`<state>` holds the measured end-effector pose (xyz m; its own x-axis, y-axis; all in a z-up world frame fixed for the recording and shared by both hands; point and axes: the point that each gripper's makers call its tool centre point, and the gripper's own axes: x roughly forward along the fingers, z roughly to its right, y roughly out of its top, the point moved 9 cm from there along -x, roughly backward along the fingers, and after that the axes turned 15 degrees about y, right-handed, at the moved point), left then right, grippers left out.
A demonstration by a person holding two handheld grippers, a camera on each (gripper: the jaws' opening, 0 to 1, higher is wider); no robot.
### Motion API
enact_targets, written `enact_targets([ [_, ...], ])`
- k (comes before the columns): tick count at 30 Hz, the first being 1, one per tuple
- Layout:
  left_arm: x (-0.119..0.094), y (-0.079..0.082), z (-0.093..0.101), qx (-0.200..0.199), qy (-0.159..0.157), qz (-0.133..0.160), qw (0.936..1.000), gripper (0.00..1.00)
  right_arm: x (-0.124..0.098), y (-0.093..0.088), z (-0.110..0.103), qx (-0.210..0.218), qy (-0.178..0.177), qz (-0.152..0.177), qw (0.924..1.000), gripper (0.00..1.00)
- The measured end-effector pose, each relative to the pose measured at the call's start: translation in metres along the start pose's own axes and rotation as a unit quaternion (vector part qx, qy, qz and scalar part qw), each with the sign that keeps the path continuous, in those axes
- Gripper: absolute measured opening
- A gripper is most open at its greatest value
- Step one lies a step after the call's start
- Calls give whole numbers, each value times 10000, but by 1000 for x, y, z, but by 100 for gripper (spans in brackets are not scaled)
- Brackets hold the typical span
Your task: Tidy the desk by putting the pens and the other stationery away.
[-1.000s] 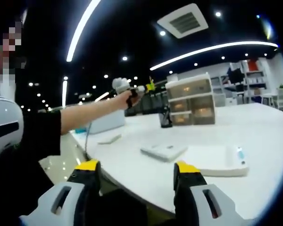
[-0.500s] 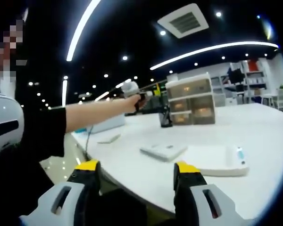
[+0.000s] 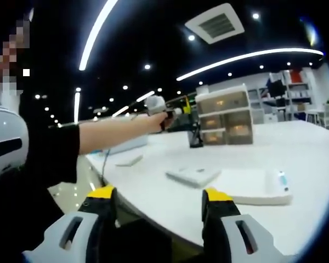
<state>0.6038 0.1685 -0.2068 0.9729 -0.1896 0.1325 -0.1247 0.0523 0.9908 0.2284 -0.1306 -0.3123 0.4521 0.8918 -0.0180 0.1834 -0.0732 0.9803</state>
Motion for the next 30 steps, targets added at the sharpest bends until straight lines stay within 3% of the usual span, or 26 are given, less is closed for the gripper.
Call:
enact_targets([
  [3, 0, -10, 3, 18, 43, -213, 9998, 19, 0, 0, 0, 10, 15, 12, 10000, 59],
  [14, 6, -10, 0, -267, -50, -81, 9996, 48, 4, -1, 0, 32, 45, 0, 10000, 59],
  [20, -15, -8, 5, -469, -214, 20, 9987, 56, 5, -2, 2, 57, 81, -15, 10000, 59],
  [30, -65, -15, -1, -483, -585, -172, 9970, 58, 3, -4, 4, 76, 84, 11, 9999, 59],
])
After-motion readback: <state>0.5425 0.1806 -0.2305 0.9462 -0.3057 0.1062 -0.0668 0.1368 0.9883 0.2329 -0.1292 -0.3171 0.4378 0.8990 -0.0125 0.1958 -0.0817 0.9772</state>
